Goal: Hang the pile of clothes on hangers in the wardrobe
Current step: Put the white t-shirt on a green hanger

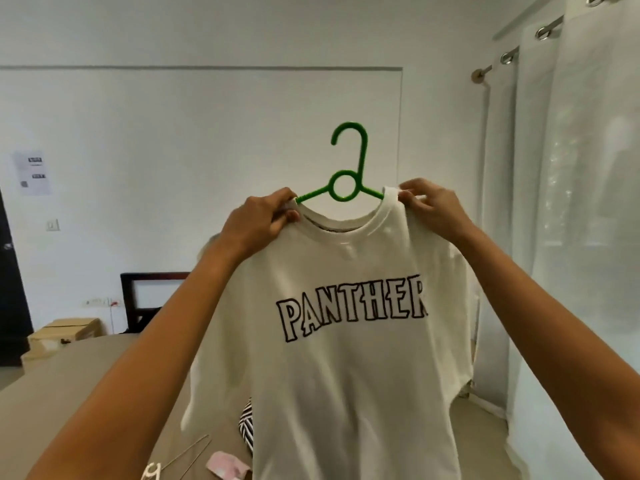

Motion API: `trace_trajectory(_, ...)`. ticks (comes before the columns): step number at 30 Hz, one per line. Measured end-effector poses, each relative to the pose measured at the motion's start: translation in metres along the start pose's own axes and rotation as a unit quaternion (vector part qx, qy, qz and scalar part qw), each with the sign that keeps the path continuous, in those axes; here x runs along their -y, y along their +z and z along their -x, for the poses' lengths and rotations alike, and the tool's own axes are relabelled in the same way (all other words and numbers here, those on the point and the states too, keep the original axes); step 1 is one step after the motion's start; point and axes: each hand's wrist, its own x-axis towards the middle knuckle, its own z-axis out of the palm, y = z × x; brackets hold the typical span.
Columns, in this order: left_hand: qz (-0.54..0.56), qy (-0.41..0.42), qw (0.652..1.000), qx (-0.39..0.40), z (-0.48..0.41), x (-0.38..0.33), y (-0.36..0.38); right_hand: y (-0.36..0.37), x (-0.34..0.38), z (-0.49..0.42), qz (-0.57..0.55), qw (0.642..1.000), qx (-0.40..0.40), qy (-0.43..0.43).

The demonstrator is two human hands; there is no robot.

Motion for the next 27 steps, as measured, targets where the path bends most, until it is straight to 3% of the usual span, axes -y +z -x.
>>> trace_trajectory(2, 0.002, -0.011, 1.0, -0.01, 0.004, 0.009, -0.004, -0.009, -0.016, 0.015, -0.007, 0.997, -0.079, -0.02)
trace_trajectory(6, 0.028, -0.015, 0.999, 0.0, 0.009, 0.015, -0.005, -0.012, -0.045, 0.041, 0.021, 0.998, -0.042, -0.038)
trace_trajectory(12, 0.065, -0.004, 0.998, 0.014, 0.018, 0.013, -0.005, -0.009, -0.058, 0.035, 0.083, 0.986, -0.143, -0.035)
trace_trajectory(17, 0.045, -0.022, 0.997, 0.058, 0.024, 0.019, -0.013, -0.031, -0.05, 0.011, 0.168, 0.985, 0.026, 0.011)
trace_trajectory(20, 0.058, -0.019, 0.997, 0.042, 0.025, 0.015, -0.016, -0.032, -0.043, -0.002, 0.154, 0.987, -0.052, 0.015)
trace_trajectory(23, 0.068, -0.021, 0.997, 0.015, 0.023, 0.01, -0.016, -0.007, -0.033, -0.003, 0.149, 0.988, 0.005, 0.042)
trace_trajectory(27, 0.069, -0.042, 0.997, 0.002, 0.028, 0.012, -0.01, 0.008, -0.013, 0.008, -0.005, 0.997, 0.044, -0.057)
